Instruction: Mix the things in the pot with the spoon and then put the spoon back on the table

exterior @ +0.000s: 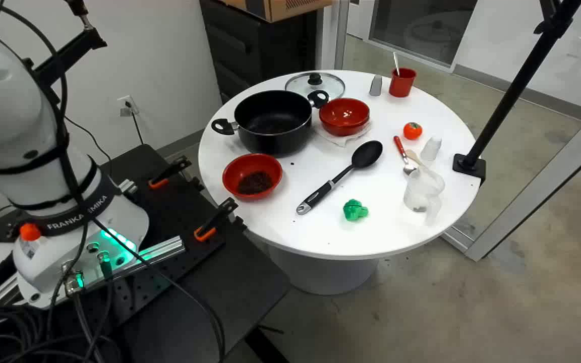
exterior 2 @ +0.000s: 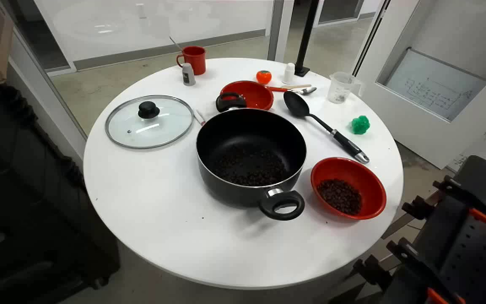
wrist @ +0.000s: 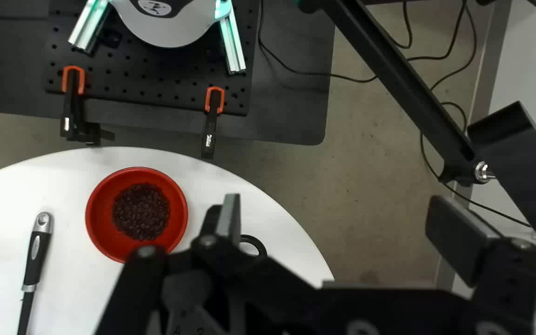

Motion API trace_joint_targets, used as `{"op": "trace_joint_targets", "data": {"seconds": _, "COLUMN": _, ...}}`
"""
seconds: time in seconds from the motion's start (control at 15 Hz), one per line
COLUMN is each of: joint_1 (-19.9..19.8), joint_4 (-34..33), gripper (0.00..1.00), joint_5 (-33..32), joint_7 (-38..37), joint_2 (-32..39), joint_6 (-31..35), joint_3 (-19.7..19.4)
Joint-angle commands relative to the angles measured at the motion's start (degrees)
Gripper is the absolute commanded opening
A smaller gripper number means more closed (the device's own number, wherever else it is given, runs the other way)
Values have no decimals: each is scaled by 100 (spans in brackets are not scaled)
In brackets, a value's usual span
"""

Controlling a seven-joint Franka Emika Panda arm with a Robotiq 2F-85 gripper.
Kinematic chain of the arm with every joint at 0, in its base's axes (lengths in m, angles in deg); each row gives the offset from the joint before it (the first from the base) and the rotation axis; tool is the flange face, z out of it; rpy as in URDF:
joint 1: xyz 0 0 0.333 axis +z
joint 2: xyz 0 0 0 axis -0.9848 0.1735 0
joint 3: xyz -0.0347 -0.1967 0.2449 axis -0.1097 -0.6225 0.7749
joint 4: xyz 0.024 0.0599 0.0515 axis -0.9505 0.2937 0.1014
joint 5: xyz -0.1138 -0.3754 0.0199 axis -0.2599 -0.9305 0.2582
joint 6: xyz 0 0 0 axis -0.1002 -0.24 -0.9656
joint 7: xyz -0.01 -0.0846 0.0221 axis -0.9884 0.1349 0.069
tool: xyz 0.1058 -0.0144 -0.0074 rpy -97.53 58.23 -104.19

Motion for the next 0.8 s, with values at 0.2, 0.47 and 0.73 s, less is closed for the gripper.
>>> {"op": "trace_joint_targets", "data": {"seconds": 0.2, "joint_1": -459, "joint_4": 267, "gripper": 100, "joint_5": -228, "joint_7": 255, "joint_2": 293, "joint_6": 458, "joint_3": -109}}
{"op": "trace_joint_targets", "data": {"seconds": 0.47, "joint_1": -1031, "joint_4": 661, "gripper": 100, "joint_5": -797, "joint_7": 387, "joint_2": 955, "joint_6": 1479, "joint_3": -483}}
{"op": "trace_joint_targets", "data": {"seconds": 0.73, "joint_1": -1493, "joint_4": 974, "gripper": 100, "joint_5": -1774, "joint_7": 533, "joint_2": 2021, "joint_6": 2944, "joint_3": -756}}
